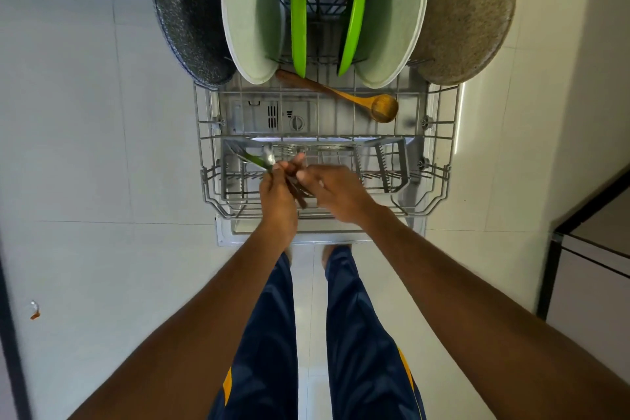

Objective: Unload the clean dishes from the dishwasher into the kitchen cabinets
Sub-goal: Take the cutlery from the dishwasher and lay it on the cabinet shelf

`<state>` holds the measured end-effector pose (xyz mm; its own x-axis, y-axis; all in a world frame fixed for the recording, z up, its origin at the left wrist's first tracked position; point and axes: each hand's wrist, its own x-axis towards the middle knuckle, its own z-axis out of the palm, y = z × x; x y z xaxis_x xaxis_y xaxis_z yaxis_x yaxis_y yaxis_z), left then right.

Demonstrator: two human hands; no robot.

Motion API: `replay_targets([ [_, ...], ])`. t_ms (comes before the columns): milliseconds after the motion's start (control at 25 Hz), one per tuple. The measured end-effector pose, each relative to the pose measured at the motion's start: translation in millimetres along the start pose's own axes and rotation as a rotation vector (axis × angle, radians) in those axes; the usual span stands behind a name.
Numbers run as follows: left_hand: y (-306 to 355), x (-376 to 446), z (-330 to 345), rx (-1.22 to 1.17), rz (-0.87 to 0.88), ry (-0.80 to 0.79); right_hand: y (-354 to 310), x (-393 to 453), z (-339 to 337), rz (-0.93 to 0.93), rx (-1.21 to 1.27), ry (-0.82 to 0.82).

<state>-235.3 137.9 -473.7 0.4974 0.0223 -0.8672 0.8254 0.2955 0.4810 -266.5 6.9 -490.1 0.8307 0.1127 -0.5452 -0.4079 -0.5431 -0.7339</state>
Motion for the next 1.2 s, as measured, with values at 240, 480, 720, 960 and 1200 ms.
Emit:
replay_targets([
  [240,-4,15,-22,-0.141,0.011,0.019,38,55,14,0.149,-0.548,-0.063],
  [480,-6,12,-38,-0.076,0.026,0.03,21,55,26,0.205,-0.622,0.023],
  [720,1,15,-32,-0.046,0.007,0.041,29,37,42,0.192,-0.551,0.09],
  [960,0,23,-28,-0.024,-0.013,0.071,31,37,43,0.191,-0.586,0.097],
  [1200,3,25,-25,-0.042,-0.056,0.115,30,40,43,0.15,-0.562,0.119],
])
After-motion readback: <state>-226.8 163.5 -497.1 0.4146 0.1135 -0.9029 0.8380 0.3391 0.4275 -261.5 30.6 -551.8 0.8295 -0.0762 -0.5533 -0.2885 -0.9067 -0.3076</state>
